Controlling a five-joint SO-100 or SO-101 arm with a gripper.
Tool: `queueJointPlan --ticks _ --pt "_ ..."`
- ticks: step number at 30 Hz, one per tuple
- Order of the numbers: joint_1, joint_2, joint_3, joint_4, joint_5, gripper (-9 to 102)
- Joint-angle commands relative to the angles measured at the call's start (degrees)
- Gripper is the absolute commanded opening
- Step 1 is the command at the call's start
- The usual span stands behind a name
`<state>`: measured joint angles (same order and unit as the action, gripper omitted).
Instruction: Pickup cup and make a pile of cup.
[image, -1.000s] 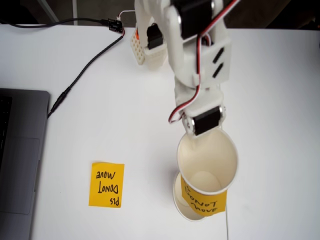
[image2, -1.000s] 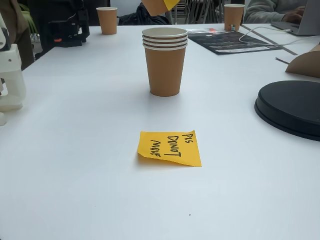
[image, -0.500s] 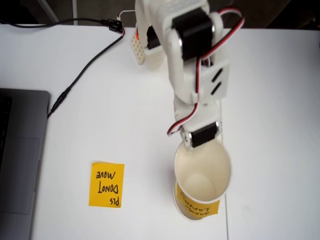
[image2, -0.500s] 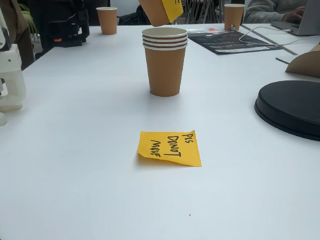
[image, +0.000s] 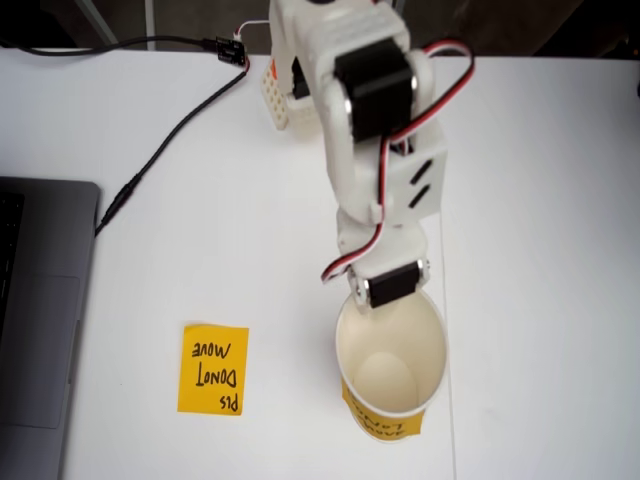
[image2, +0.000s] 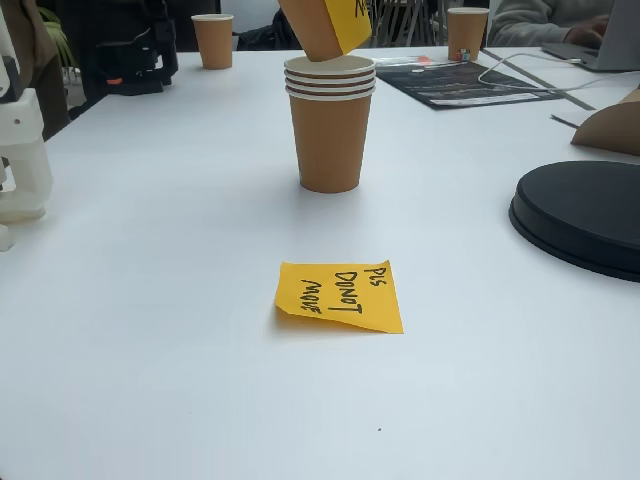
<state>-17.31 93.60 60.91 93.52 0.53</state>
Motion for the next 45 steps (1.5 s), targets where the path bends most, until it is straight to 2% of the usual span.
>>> queueJointPlan --ticks 1,45 --pt "-0.4 0.9 -0.9 0.6 -0.1 -7" --pt "-2.2 -2.1 2.8 0.6 -0.5 -7"
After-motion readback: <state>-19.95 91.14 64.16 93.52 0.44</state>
